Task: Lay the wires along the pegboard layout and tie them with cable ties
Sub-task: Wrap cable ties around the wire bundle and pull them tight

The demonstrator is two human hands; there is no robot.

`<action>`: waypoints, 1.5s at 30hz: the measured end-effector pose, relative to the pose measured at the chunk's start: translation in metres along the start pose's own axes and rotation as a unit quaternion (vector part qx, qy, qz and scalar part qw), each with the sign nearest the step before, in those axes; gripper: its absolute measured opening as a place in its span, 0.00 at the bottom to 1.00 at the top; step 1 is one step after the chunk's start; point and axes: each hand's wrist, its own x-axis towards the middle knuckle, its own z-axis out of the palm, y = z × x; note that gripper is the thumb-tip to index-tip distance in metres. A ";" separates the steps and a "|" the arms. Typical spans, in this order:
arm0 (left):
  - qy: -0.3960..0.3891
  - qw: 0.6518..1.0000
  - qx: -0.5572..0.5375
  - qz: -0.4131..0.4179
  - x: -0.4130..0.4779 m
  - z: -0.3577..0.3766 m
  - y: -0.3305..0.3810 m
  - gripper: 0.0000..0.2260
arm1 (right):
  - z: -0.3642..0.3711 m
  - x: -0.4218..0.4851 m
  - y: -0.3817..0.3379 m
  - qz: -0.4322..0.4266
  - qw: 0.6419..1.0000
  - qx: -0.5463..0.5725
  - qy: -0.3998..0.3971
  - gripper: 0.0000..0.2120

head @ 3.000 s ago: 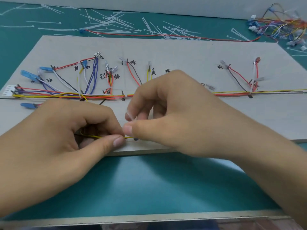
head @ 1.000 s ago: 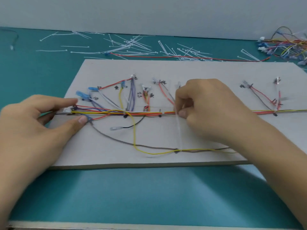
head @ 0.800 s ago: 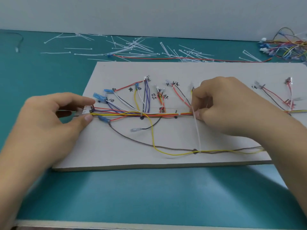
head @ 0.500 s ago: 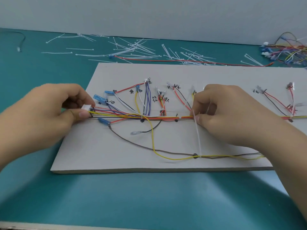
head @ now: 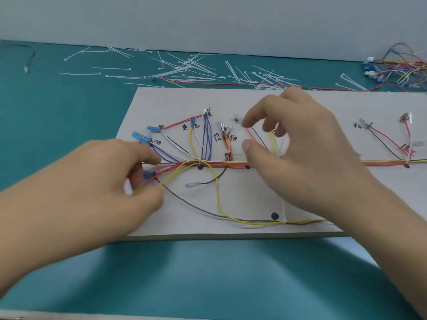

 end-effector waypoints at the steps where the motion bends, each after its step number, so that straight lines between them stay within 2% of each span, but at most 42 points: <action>1: 0.007 0.999 0.049 0.012 0.001 0.004 0.010 0.14 | 0.003 0.000 -0.004 -0.010 1.000 0.001 -0.022 0.05; 3: 0.012 0.994 0.104 0.036 0.004 0.009 0.017 0.08 | 0.006 0.004 -0.009 -0.005 0.997 -0.014 -0.080 0.07; 5: 0.009 0.995 0.100 0.030 0.010 0.008 0.014 0.04 | 0.006 0.010 -0.011 0.005 0.990 -0.062 -0.128 0.11; 9: -0.055 0.994 0.093 0.013 0.027 -0.003 0.010 0.04 | 0.019 0.022 -0.023 -0.017 0.974 -0.140 -0.177 0.15; 12: -0.023 0.998 0.066 0.000 0.036 -0.011 0.011 0.03 | 0.033 0.031 -0.029 -0.034 0.969 -0.155 -0.189 0.14; 15: -0.019 0.999 0.046 -0.016 0.045 -0.021 0.018 0.12 | 0.040 0.034 -0.030 -0.045 0.965 -0.172 -0.194 0.15; 18: -0.026 0.999 0.001 -0.039 0.051 -0.022 0.020 0.10 | 0.043 0.033 -0.030 -0.079 0.953 -0.210 -0.205 0.19; 22: -0.032 0.998 -0.019 -0.050 0.044 -0.020 0.011 0.12 | 0.048 0.026 -0.028 -0.099 0.960 -0.202 -0.168 0.18; 25: 0.006 0.998 -0.047 -0.052 0.038 -0.017 0.004 0.15 | 0.045 0.026 -0.027 -0.060 0.975 -0.156 -0.149 0.11; 29: 0.066 0.993 -0.091 -0.035 0.038 -0.007 0.005 0.12 | 0.024 0.037 -0.028 0.000 0.990 -0.070 -0.125 0.05; 31: 0.090 0.990 -0.108 -0.029 0.041 -0.005 0.007 0.11 | 0.010 0.045 -0.021 0.046 0.995 -0.012 -0.088 0.05; 35: 0.094 0.982 -0.158 -0.044 0.051 -0.003 0.009 0.14 | 0.001 0.053 -0.003 0.056 0.997 0.046 -0.028 0.06; 37: 0.071 0.982 -0.162 -0.070 0.053 -0.002 0.007 0.13 | 0.003 0.051 0.003 0.043 0.998 0.050 -0.005 0.05; 40: 0.028 0.988 -0.124 -0.093 0.053 0.004 0.009 0.03 | -0.007 0.055 -0.004 -0.018 0.995 0.064 0.077 0.04; 42: 0.017 0.990 -0.099 -0.098 0.052 0.006 0.016 0.05 | -0.021 0.061 -0.016 -0.078 0.988 0.023 0.128 0.04; 43: 0.011 0.992 -0.080 -0.092 0.051 0.006 0.020 0.09 | -0.027 0.063 -0.021 -0.098 0.987 -0.007 0.126 0.05; 45: -0.010 0.997 -0.041 -0.067 0.050 0.006 0.031 0.14 | -0.033 0.063 -0.026 -0.117 0.990 -0.051 0.063 0.06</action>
